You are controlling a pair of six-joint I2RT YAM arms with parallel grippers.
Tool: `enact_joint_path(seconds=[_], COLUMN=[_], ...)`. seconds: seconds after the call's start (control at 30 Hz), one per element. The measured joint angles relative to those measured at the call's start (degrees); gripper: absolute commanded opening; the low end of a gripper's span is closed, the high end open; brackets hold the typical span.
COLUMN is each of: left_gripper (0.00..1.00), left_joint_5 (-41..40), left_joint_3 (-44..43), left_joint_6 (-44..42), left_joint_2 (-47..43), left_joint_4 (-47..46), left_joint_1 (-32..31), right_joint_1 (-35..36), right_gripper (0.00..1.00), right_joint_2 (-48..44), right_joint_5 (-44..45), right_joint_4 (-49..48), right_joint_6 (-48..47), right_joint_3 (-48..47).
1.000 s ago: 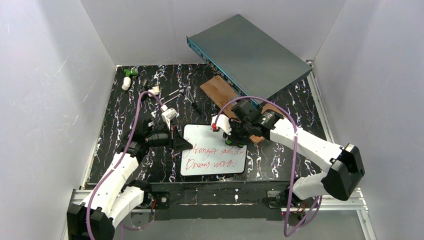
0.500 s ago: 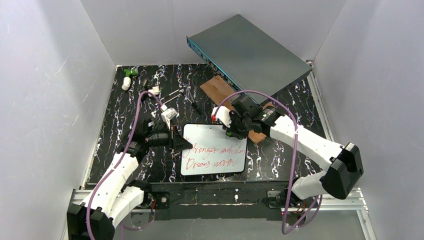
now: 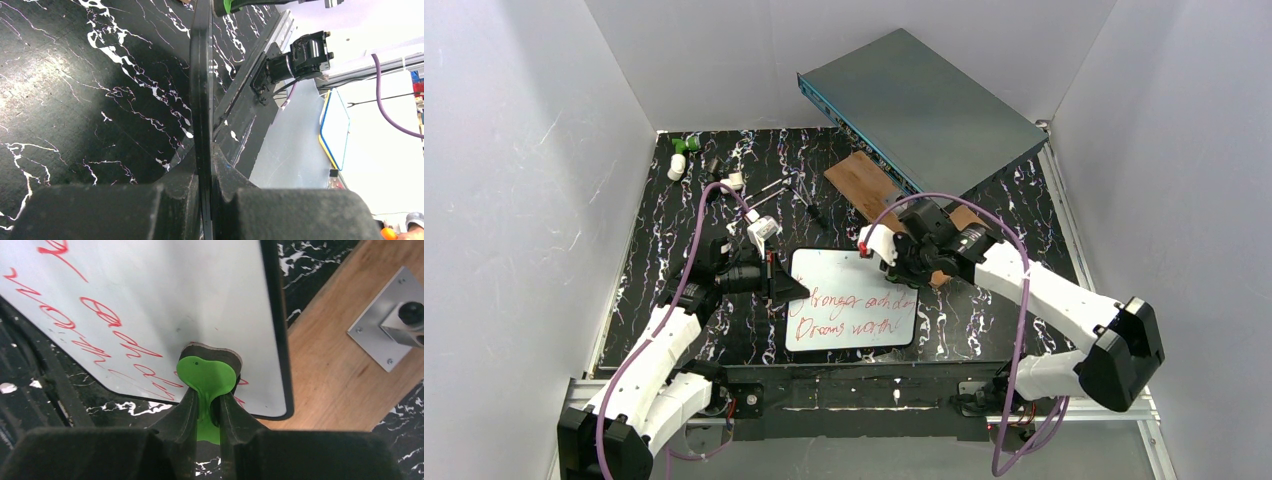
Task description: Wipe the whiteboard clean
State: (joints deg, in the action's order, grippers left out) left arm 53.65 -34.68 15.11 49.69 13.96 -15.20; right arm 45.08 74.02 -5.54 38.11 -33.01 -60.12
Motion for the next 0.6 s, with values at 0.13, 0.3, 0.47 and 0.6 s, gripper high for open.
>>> enact_joint_path(seconds=[0.13,0.3,0.47,0.6], left_gripper=[0.0,0.0,0.0,0.0], left_joint_5=[-0.1,-0.5,-1.3,-1.7], left_joint_3=[0.0,0.0,-0.1,-0.3], left_joint_6=[0.1,0.3,0.4,0.6], left_joint_2=[0.0,0.0,0.0,0.0], left_joint_4=[0.2,0.2,-0.3,-0.2], left_joint_1=[0.0,0.0,0.0,0.0], right_joint_1=[2.1,3.4,2.7,0.6], right_gripper=[0.01,0.01,0.01,0.01], right_joint_2=[2.8,5.1,5.0,2.4], right_joint_5=[-1.0,1.2,5.1,8.3], right_joint_4=[1.9,2.5,0.7,-3.0], right_joint_6=[0.6,2.7,3.4,2.7], right_joint_3=[-3.0,-5.8,-5.6,-1.9])
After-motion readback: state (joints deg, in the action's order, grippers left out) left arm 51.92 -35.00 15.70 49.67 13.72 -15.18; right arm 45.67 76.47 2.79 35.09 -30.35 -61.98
